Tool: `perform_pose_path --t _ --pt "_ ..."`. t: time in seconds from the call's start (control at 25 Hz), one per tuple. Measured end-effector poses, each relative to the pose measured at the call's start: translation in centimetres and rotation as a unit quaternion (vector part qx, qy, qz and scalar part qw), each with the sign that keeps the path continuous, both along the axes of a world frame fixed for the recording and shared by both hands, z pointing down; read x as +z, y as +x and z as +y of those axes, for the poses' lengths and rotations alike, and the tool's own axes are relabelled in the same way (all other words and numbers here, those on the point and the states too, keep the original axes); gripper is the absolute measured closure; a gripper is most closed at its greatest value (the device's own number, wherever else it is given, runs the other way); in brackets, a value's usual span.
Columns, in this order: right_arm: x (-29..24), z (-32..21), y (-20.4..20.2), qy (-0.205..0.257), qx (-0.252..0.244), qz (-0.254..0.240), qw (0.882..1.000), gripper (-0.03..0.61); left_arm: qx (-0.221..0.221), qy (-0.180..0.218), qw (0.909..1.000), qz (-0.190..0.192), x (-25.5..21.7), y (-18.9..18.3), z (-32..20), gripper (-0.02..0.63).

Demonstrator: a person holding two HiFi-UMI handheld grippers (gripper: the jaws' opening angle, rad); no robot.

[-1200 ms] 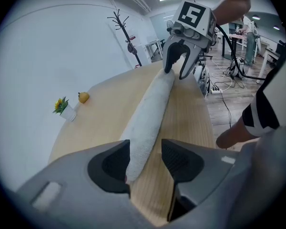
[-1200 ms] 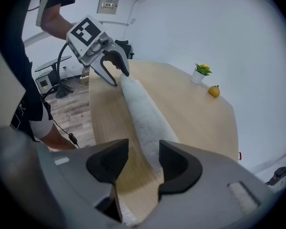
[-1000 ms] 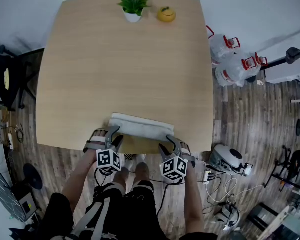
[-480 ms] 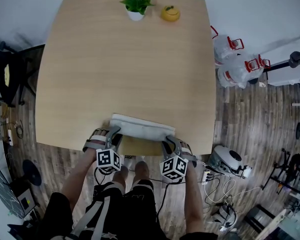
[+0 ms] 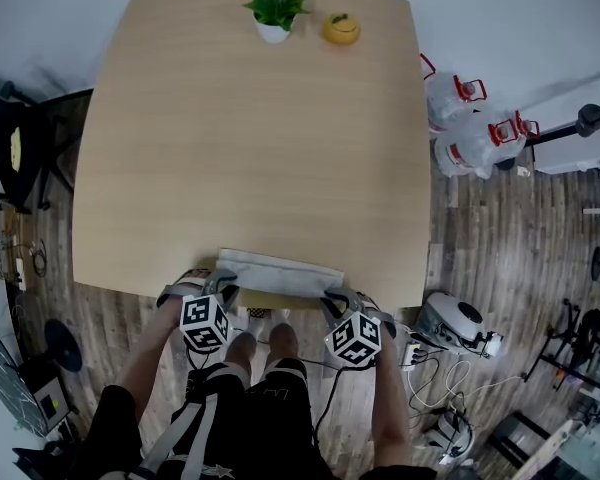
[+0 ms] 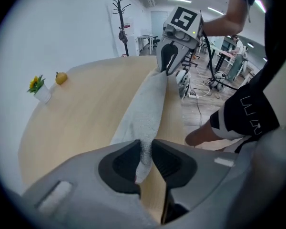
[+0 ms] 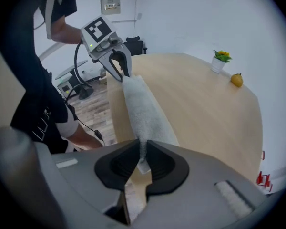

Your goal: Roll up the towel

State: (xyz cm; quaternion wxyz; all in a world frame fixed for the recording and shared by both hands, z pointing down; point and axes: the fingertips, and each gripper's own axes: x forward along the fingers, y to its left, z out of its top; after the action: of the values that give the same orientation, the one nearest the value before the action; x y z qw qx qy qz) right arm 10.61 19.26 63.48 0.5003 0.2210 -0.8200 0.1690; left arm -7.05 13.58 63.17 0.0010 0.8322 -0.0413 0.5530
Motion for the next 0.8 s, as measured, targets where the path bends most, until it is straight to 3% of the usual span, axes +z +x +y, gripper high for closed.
perform_pose_path --t 0.12,0.36,0.6,0.8 --pt "-0.4 1.1 -0.6 -0.057 -0.006 -0.023 0.998 0.526 -0.001 -0.039 0.9992 -0.010 0.1 -0.4 0.9 0.522" --pt "-1.0 0.6 -0.6 -0.128 -0.017 -0.049 0.990 0.526 0.011 -0.103 0.9943 -0.021 -0.1 -0.3 0.9 0.523" --pt "-1.9 -0.5 -0.5 -0.193 -0.013 -0.082 0.978 0.526 0.019 -0.135 0.9901 -0.035 0.0 -0.1 0.1 0.522" --pt "-1.8 -1.4 -0.2 -0.234 -0.011 -0.103 0.967 0.526 -0.001 -0.186 0.9822 -0.028 0.1 0.0 -0.6 0.522"
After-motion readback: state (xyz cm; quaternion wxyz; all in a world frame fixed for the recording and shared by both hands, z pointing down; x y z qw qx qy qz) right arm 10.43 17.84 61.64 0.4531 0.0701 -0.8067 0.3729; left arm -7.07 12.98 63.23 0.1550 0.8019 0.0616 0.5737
